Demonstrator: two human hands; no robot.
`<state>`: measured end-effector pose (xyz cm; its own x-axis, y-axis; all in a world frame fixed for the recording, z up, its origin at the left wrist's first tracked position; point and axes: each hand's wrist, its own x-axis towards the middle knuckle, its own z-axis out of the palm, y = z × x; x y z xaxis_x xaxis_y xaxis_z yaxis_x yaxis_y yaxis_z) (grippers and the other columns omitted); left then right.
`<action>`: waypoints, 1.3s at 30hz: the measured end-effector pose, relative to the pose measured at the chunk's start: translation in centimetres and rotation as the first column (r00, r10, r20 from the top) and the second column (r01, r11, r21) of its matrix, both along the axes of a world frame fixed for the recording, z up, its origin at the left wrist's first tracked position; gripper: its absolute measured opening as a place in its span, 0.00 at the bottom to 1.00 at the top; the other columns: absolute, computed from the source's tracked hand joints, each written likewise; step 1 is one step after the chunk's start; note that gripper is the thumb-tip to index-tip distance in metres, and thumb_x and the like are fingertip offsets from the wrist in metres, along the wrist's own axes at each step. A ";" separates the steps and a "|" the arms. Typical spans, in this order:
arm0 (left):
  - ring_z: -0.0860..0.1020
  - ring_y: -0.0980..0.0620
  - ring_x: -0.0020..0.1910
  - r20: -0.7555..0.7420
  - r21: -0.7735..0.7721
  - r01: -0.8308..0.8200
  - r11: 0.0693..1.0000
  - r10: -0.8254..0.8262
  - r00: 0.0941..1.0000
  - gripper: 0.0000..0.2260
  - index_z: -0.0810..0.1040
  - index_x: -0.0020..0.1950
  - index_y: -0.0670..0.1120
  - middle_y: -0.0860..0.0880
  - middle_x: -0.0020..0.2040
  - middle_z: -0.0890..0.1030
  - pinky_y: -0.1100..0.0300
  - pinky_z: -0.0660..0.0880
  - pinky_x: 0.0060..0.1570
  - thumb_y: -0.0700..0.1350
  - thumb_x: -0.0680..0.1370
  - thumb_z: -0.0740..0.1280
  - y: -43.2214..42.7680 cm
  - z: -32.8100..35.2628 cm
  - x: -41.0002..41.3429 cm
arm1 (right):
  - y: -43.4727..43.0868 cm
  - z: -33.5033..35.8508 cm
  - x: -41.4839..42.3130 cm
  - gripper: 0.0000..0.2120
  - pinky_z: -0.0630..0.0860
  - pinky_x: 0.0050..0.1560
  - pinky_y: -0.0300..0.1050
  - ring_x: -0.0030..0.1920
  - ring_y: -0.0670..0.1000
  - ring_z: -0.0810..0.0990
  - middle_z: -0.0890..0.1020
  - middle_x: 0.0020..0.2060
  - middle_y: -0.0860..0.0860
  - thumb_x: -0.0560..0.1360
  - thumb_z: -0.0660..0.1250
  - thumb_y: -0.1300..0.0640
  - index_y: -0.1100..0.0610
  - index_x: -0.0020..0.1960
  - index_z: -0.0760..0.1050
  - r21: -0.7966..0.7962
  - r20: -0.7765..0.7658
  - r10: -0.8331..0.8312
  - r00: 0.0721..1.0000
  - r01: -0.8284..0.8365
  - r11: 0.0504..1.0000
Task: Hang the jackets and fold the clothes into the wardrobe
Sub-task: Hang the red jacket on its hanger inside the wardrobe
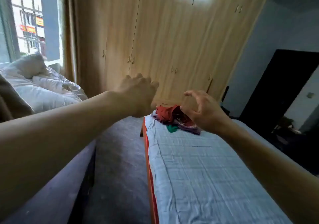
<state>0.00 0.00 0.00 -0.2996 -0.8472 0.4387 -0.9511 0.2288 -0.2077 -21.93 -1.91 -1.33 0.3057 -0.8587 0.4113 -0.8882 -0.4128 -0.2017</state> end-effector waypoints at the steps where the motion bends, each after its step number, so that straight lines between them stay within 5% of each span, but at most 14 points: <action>1: 0.73 0.46 0.61 0.004 0.018 -0.002 1.000 0.002 1.000 0.23 0.68 0.68 0.48 0.47 0.62 0.75 0.48 0.71 0.58 0.58 0.78 0.64 -0.2 0.5 -0.9 | -0.3 0.5 -0.8 0.25 0.67 0.65 0.48 0.66 0.53 0.71 0.72 0.68 0.54 0.78 0.65 0.45 0.52 0.72 0.67 -0.009 0.019 0.001 1.000 -0.001 1.000; 16: 0.72 0.47 0.62 0.017 0.026 -0.031 0.999 0.030 0.999 0.23 0.68 0.68 0.48 0.47 0.63 0.75 0.47 0.71 0.61 0.58 0.78 0.64 -9.2 3.3 -4.8 | -10.1 3.3 -3.9 0.24 0.66 0.62 0.45 0.67 0.53 0.71 0.71 0.68 0.54 0.78 0.65 0.46 0.53 0.71 0.68 -0.043 0.061 0.059 0.996 -0.056 0.998; 39: 0.73 0.47 0.64 0.152 0.152 -0.006 0.988 -0.018 0.988 0.24 0.67 0.70 0.49 0.48 0.67 0.74 0.46 0.72 0.65 0.60 0.79 0.62 -42.6 0.1 5.9 | -42.6 0.8 5.8 0.20 0.72 0.64 0.49 0.60 0.50 0.74 0.74 0.63 0.51 0.77 0.65 0.45 0.53 0.66 0.72 -0.017 0.133 0.006 0.991 -0.003 1.000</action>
<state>5.92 -42.64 0.07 -0.3581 -0.8985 0.2540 -0.9096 0.2743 -0.3122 -16.09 -44.51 -0.48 0.2514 -0.8504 0.4623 -0.8521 -0.4209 -0.3109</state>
